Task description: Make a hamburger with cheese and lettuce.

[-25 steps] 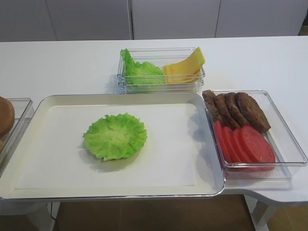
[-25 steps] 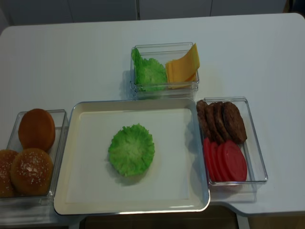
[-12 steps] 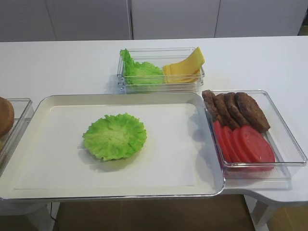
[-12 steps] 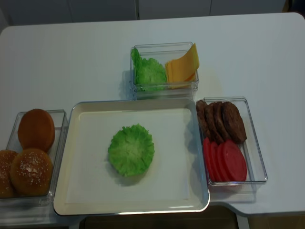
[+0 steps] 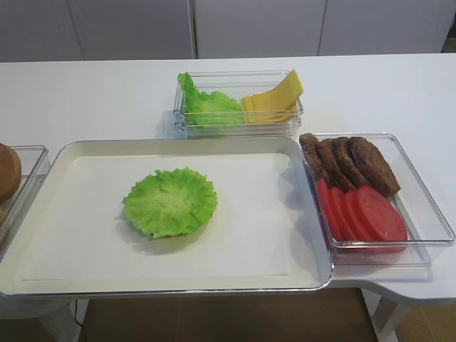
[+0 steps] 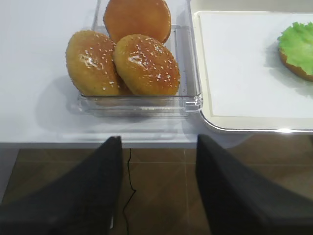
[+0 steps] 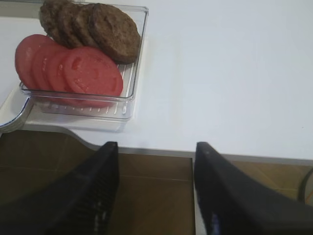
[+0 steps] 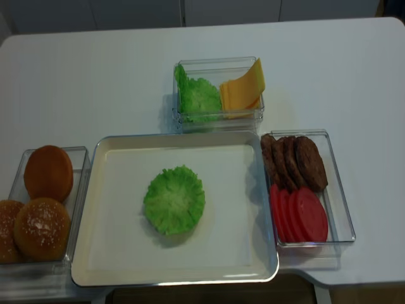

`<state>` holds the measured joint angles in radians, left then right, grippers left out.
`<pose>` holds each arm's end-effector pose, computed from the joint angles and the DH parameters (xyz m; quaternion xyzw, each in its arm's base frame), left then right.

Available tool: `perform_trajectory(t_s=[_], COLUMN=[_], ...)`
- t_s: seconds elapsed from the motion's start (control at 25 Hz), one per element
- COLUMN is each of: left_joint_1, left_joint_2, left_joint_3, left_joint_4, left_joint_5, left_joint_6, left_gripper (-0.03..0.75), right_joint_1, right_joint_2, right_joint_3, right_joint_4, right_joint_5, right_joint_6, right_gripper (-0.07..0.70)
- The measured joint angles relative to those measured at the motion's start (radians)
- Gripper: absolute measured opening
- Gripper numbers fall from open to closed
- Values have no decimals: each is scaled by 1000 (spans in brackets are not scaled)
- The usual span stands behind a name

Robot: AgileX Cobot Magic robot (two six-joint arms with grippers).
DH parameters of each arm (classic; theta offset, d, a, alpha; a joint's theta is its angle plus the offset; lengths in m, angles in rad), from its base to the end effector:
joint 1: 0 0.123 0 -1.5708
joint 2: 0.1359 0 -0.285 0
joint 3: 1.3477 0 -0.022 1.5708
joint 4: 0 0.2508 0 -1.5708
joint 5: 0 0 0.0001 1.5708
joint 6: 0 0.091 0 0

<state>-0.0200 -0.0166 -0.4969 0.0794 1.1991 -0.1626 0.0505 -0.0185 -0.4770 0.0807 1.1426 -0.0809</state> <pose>-0.0134 0.0070 0.2657 -0.0675 0.8809 -0.0033 0.4685 -0.0092 0.0062 0.2646 -0.0605 0.8722 0.0329 0.4844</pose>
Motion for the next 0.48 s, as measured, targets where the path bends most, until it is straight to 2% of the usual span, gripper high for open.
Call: perform_trajectory(t_s=[0.48], left_joint_1=[0], left_joint_2=[0], left_joint_3=[0], left_joint_4=[0], left_joint_5=[0], left_joint_6=[0], left_gripper=[362], right_joint_1=[0], right_joint_2=[0], right_joint_3=[0], right_joint_4=[0], right_joint_5=[0], right_joint_6=[0], right_gripper=[377])
